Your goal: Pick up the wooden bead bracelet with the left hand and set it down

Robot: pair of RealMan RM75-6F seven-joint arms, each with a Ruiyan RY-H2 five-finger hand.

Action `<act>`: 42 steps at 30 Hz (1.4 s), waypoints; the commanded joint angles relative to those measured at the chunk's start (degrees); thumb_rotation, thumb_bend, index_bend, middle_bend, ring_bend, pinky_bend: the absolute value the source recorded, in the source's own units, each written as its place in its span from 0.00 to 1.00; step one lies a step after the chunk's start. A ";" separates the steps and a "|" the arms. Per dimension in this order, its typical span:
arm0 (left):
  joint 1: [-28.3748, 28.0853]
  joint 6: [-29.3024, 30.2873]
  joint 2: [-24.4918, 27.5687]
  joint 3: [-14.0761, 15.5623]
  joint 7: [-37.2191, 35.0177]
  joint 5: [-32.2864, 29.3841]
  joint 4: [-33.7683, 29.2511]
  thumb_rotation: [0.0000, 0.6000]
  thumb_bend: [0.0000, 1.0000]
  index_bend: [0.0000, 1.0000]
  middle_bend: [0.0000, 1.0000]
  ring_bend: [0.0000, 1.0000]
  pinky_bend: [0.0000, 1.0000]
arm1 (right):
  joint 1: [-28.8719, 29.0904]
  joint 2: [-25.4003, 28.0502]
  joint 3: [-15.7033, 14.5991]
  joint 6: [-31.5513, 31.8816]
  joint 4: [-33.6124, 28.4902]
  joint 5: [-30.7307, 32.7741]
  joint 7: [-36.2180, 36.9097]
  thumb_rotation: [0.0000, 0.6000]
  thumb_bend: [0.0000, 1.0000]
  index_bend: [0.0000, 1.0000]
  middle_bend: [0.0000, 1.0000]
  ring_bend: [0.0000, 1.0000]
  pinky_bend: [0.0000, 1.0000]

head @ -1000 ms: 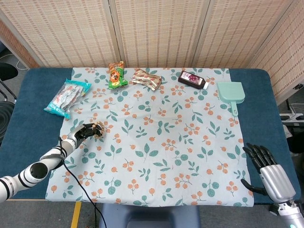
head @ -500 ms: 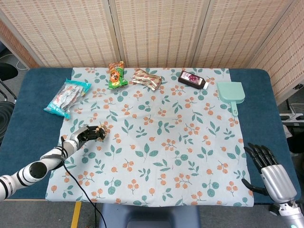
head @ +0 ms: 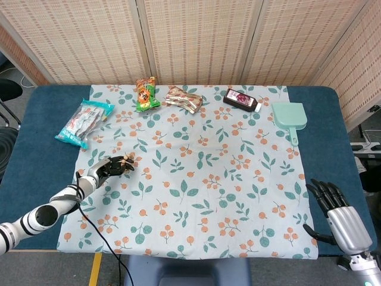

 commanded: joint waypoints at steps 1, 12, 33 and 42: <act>0.62 -0.04 -0.37 -0.82 -0.47 0.40 0.12 0.97 0.59 0.39 0.42 0.21 0.08 | 0.02 -0.01 -0.01 -0.10 -0.02 0.04 -0.02 0.93 0.15 0.00 0.00 0.00 0.00; 0.84 1.19 -1.25 -0.93 -2.81 -1.65 0.71 0.08 0.55 0.60 0.48 0.24 0.08 | 0.18 0.15 -0.13 -0.67 -0.22 0.15 0.00 0.93 0.15 0.00 0.00 0.00 0.00; -0.34 1.54 -0.96 0.88 -2.02 -1.14 0.48 0.52 0.59 0.57 0.49 0.24 0.08 | -0.19 0.34 -0.13 0.13 -0.30 -0.18 0.15 0.93 0.15 0.00 0.00 0.00 0.00; -0.72 1.86 -0.88 1.39 -2.03 -1.37 0.32 0.61 0.64 0.57 0.49 0.24 0.08 | -0.34 0.45 -0.15 0.49 -0.36 -0.44 0.21 0.93 0.15 0.00 0.00 0.00 0.00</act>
